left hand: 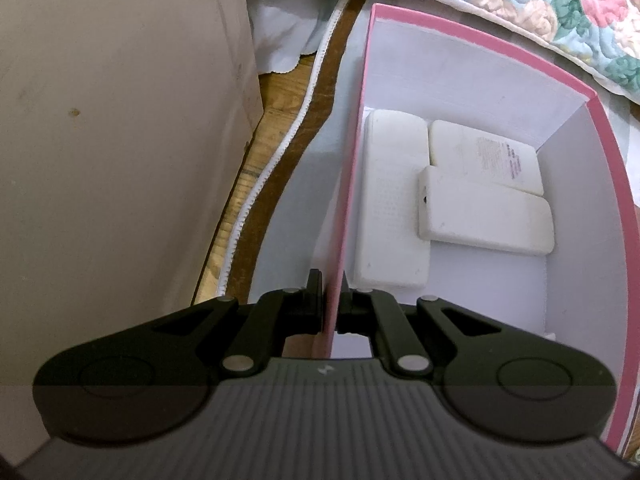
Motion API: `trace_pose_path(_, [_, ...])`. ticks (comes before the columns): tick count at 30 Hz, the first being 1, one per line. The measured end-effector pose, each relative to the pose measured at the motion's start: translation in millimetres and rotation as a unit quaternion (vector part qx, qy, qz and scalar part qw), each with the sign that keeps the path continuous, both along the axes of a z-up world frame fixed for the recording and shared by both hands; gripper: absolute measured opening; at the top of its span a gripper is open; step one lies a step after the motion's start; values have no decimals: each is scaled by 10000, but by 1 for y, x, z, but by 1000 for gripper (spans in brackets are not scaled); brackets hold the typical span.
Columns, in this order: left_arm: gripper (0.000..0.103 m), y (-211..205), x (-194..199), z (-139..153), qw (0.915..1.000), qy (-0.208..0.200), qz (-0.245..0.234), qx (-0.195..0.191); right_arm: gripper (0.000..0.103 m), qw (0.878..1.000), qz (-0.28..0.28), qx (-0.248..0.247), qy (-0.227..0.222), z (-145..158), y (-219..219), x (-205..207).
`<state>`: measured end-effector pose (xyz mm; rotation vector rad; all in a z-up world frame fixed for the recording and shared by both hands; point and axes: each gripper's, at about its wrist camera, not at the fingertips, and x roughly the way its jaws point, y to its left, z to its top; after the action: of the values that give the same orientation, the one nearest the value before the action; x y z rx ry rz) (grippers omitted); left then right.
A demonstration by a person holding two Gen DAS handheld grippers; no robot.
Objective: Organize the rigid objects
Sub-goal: 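Withdraw the right gripper and close it on the white TCL remote, then carry the TCL remote into the box and open the right gripper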
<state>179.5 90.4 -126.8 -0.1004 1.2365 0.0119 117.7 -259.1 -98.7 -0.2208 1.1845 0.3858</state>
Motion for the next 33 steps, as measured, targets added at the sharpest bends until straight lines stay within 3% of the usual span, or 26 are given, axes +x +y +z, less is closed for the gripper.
trace_pose_path(3, [5, 0, -1, 2, 10000, -35, -7, -8, 63, 9996, -93, 202, -163, 9, 3, 1])
trace_pose_path(11, [5, -1, -2, 3, 10000, -43, -57, 36, 62, 9976, -193, 49, -661, 30, 19, 5])
trace_pose_path(15, [5, -1, -2, 4, 10000, -58, -53, 24, 60, 9939, -336, 117, -1045, 60, 19, 7])
trace_pose_path(22, [5, -2, -5, 6, 9999, -112, -116, 54, 59, 9802, -40, 783, -1818, 124, 44, 7])
trace_pose_path(24, [5, -1, -5, 6, 9999, -114, -116, 31, 59, 9775, 23, 1134, -1780, 134, 54, 12])
trace_pose_path(28, [5, 2, -5, 8, 9999, -138, -93, -46, 59, 9774, 375, 1675, -1231, 134, 85, 24])
trace_pose_path(33, [5, 4, -7, 8, 9997, -188, -134, -74, 59, 9818, 354, 1845, -263, 89, 128, 43])
